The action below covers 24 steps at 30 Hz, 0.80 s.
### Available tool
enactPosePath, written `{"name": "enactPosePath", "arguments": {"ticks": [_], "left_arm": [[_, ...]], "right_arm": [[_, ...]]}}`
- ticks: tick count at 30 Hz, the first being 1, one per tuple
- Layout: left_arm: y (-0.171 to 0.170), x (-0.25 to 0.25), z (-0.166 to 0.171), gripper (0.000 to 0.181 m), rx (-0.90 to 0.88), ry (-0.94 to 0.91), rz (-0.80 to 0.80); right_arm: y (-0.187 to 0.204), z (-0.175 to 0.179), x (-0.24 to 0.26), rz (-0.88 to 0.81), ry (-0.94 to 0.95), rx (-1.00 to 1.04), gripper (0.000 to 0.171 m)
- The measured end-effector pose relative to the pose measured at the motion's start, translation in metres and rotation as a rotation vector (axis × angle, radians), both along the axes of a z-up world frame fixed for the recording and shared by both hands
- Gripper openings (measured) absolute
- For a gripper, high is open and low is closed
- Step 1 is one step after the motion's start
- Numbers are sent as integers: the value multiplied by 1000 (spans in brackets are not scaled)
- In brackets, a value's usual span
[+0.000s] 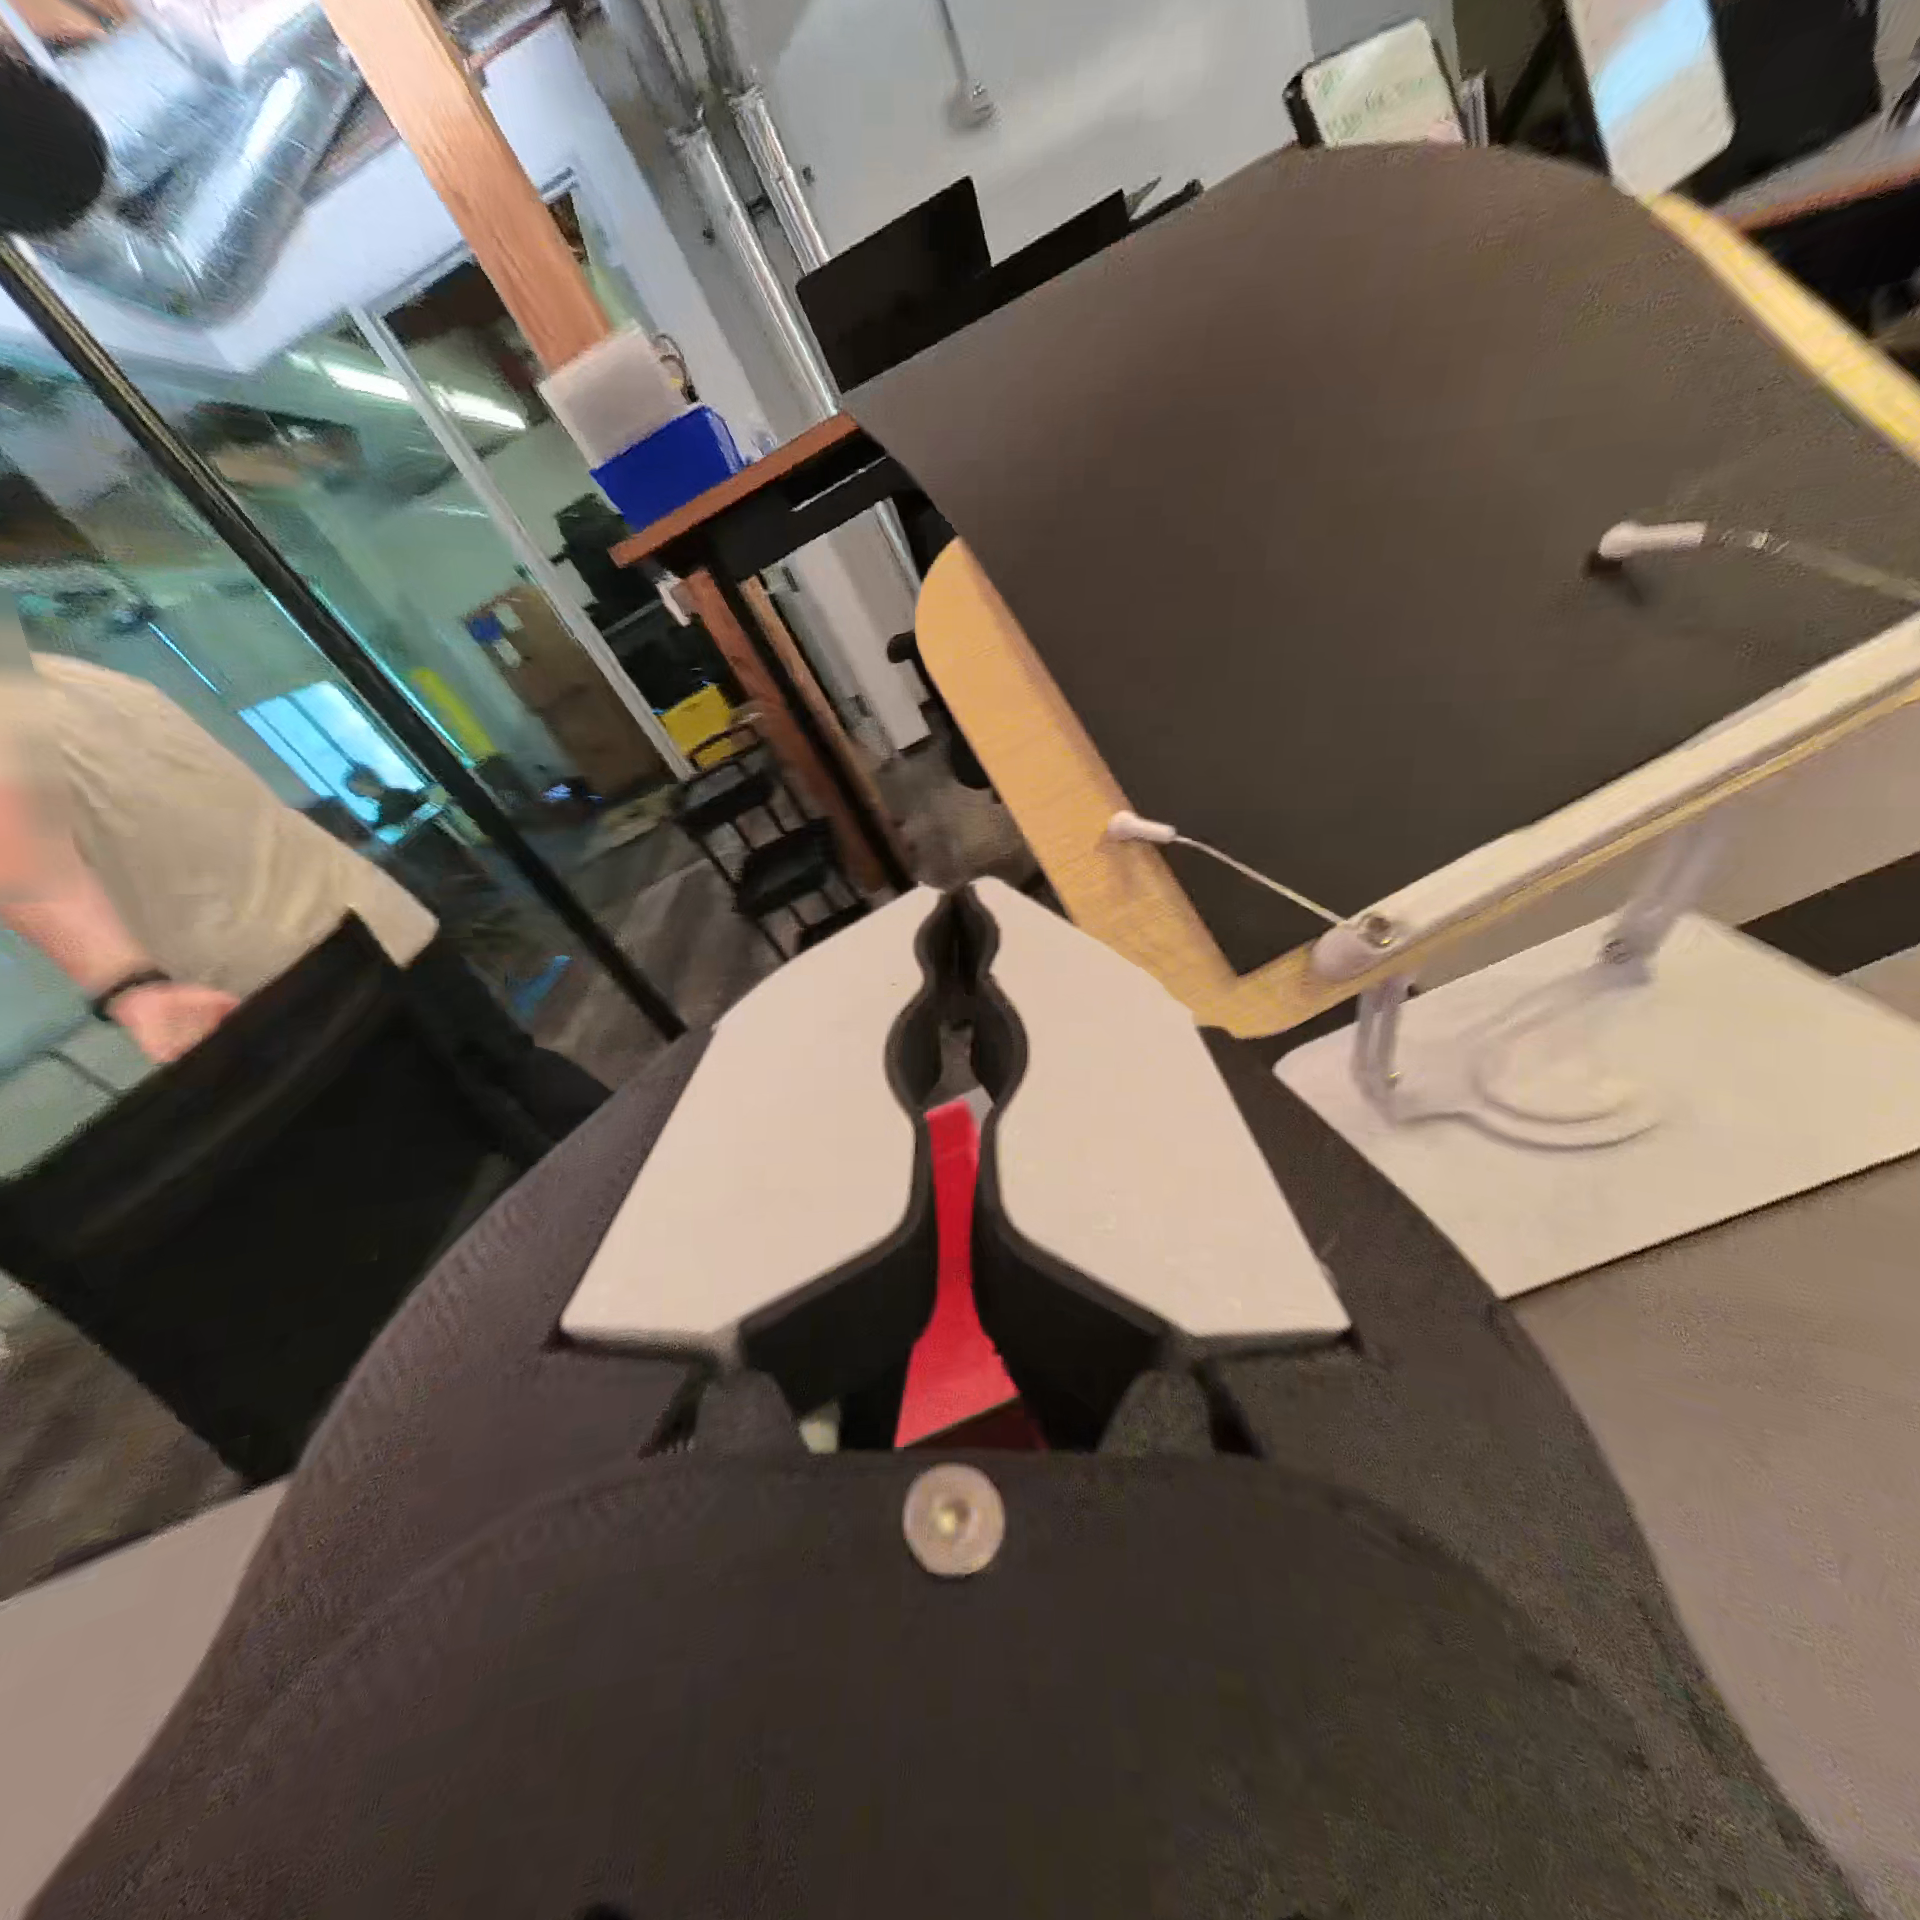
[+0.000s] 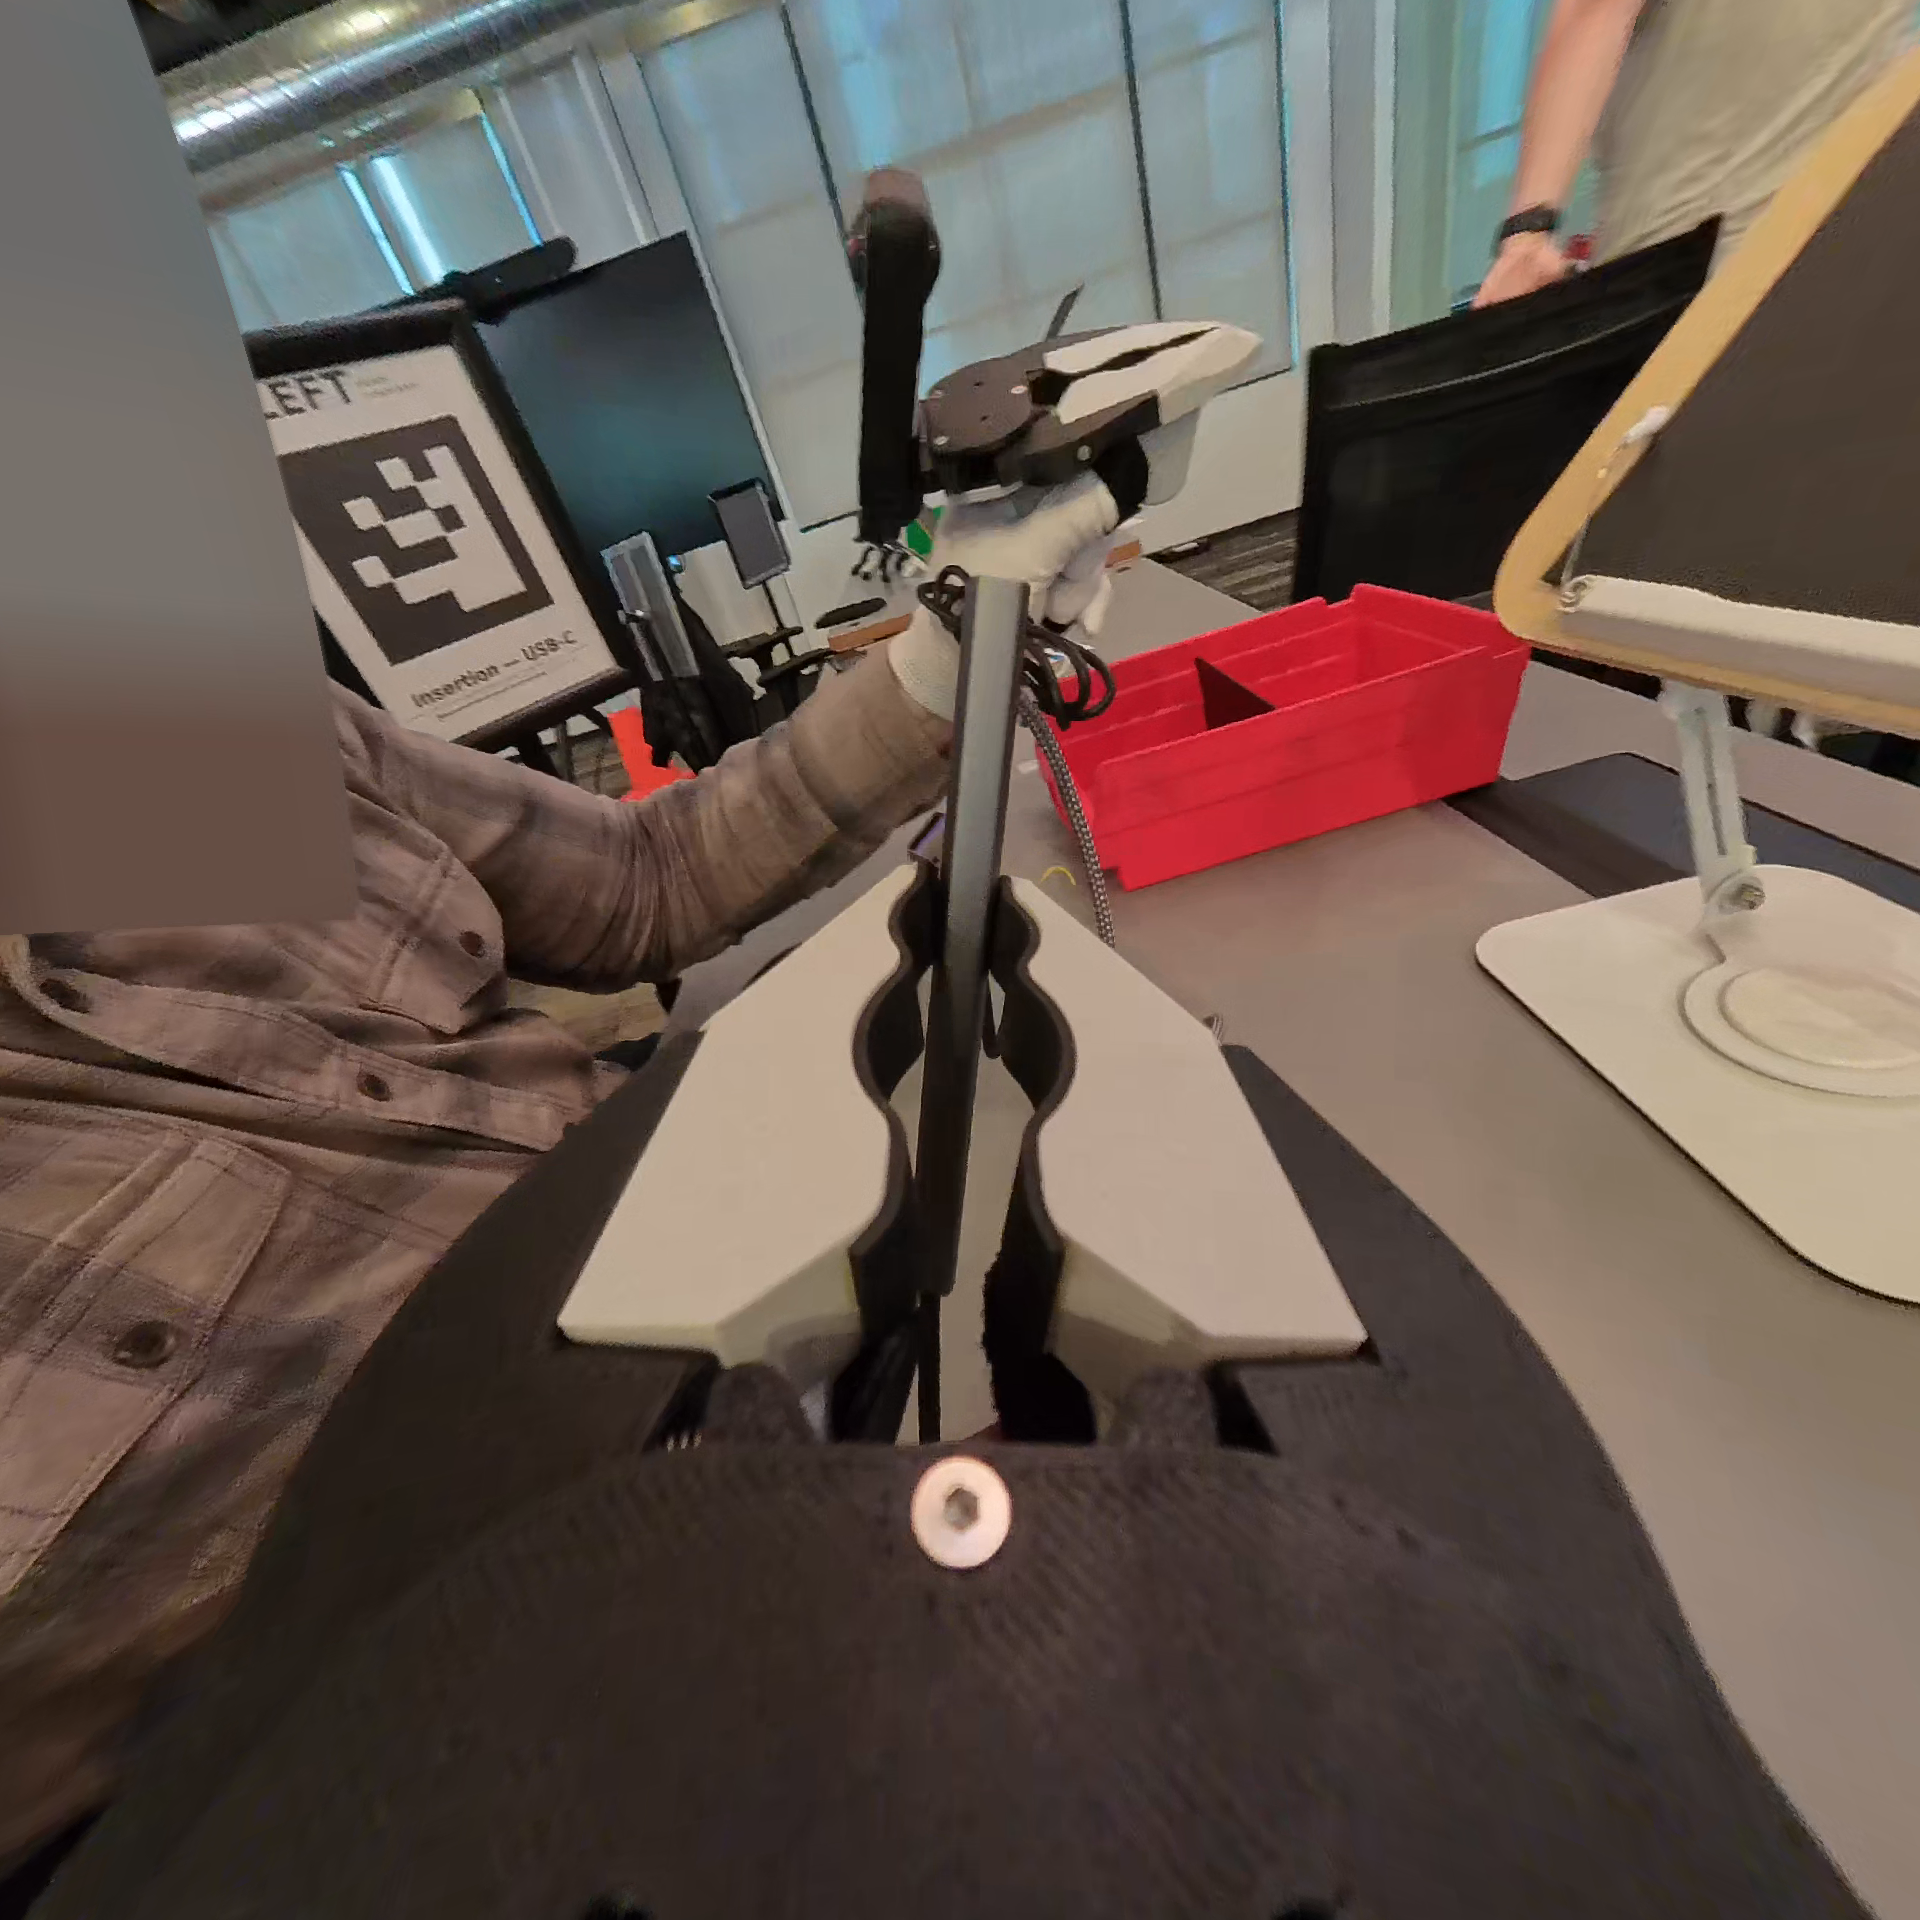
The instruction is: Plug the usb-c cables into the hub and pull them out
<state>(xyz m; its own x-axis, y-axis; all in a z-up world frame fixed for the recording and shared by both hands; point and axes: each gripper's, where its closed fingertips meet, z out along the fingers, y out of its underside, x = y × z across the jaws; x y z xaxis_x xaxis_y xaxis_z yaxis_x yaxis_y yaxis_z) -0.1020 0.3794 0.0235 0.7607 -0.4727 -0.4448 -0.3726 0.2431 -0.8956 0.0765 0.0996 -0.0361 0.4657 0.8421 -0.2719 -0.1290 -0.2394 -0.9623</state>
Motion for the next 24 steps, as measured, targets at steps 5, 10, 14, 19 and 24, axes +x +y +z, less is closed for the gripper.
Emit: {"name": "enactPosePath", "arguments": {"ticks": [5, 10, 14, 19, 24], "left_arm": [[12, -19, -13, 0, 52, 216, 56], [-17, -2, -32, 2, -4, 233, -36], [-50, 35, -75, 5, -100, 221, -142], [-71, 68, -146, 2, -255, 235, -235], [-75, 75, -183, 4, -309, 238, -258]], "right_arm": [[-7, 17, 33, -79, 29, 36, 6], [-1, 21, 45, -124, -47, 26, 7], [5, 60, 74, -206, -96, 92, 7], [23, 107, 139, -381, -255, 153, 6], [32, 160, 218, -567, -379, 195, 6]]}}
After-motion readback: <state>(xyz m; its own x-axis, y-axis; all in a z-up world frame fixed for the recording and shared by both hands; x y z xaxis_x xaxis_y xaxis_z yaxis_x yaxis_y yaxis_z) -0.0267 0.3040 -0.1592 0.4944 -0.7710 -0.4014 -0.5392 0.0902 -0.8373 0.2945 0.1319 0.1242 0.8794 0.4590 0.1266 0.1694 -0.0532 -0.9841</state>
